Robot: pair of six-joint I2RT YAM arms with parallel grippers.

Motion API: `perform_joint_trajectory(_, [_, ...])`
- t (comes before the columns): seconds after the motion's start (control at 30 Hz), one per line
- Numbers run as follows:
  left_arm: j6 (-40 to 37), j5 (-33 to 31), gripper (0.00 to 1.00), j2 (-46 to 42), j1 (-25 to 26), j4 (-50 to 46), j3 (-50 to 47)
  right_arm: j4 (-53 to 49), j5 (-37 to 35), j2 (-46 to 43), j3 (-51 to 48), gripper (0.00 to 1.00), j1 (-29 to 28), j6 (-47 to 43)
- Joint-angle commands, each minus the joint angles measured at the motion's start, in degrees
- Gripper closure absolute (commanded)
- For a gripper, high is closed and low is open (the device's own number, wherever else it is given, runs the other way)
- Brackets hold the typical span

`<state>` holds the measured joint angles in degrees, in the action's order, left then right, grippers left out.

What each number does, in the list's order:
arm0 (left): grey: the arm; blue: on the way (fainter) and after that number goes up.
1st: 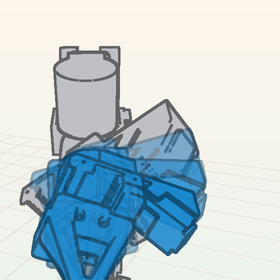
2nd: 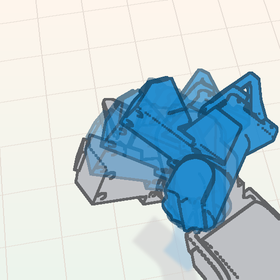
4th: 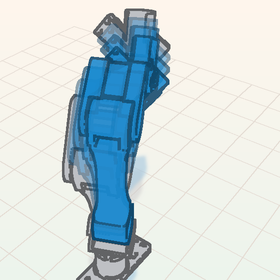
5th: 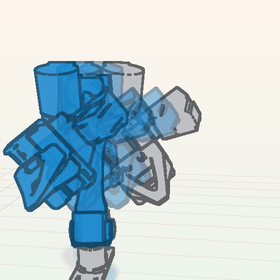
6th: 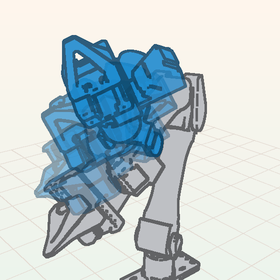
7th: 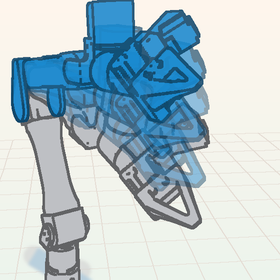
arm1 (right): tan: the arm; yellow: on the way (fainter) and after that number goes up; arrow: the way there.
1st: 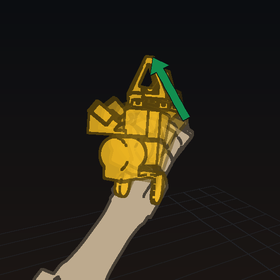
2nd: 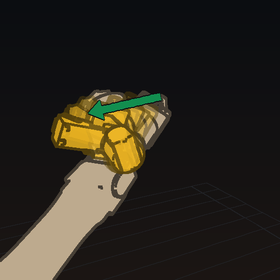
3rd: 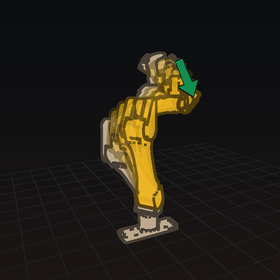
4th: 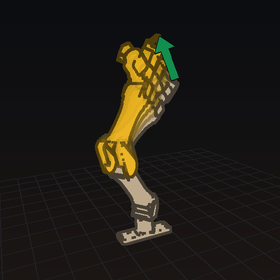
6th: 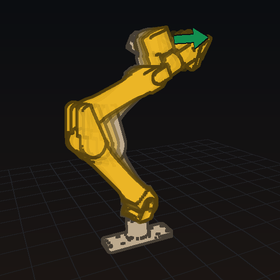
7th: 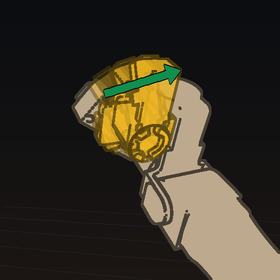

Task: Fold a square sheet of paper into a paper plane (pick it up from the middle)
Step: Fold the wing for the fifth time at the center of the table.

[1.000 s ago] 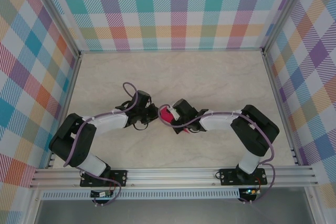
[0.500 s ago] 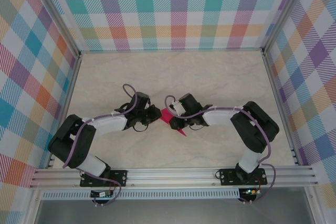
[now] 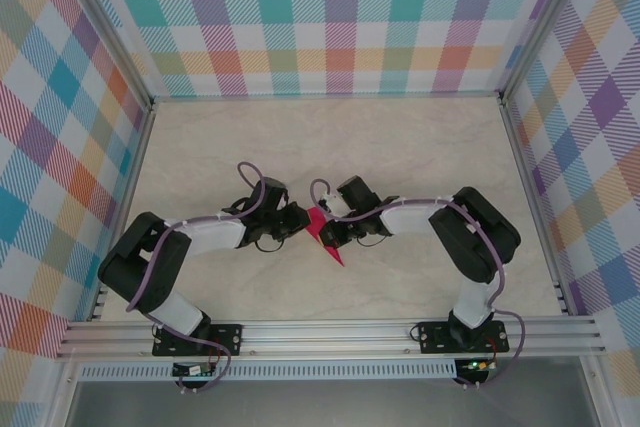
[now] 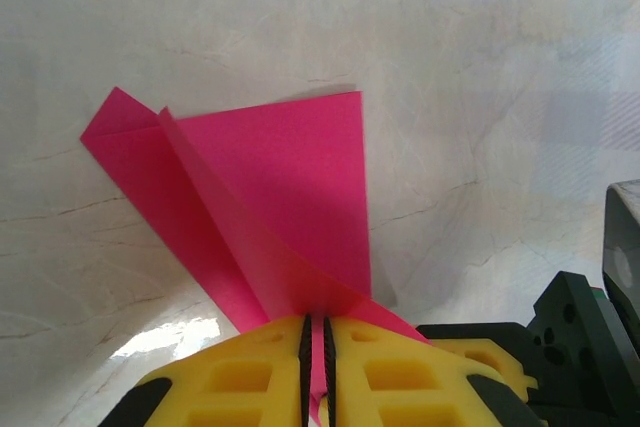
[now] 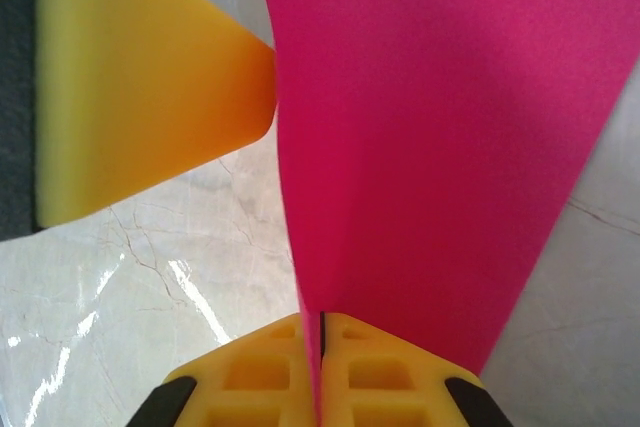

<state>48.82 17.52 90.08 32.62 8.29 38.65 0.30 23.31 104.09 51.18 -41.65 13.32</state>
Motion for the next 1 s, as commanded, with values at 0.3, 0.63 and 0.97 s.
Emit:
perform_joint_trajectory(0.3, [0.22,2.08,0.86,2.35,0.86,3.85,-1.3,-5.01,6.8,4.61,4.73,0.97,1.37,2.08])
perform_joint_trajectory(0.63, [0.16,2.74,0.87,4.09,1.04,6.05,-1.3,-7.1,6.67,5.69,5.6,0.97,1.66,2.28])
perform_joint_trajectory(0.97, [-0.21,1.53,0.88,6.06,1.04,4.62,-1.74,-8.63,7.01,4.72,6.64,0.86,1.59,2.21])
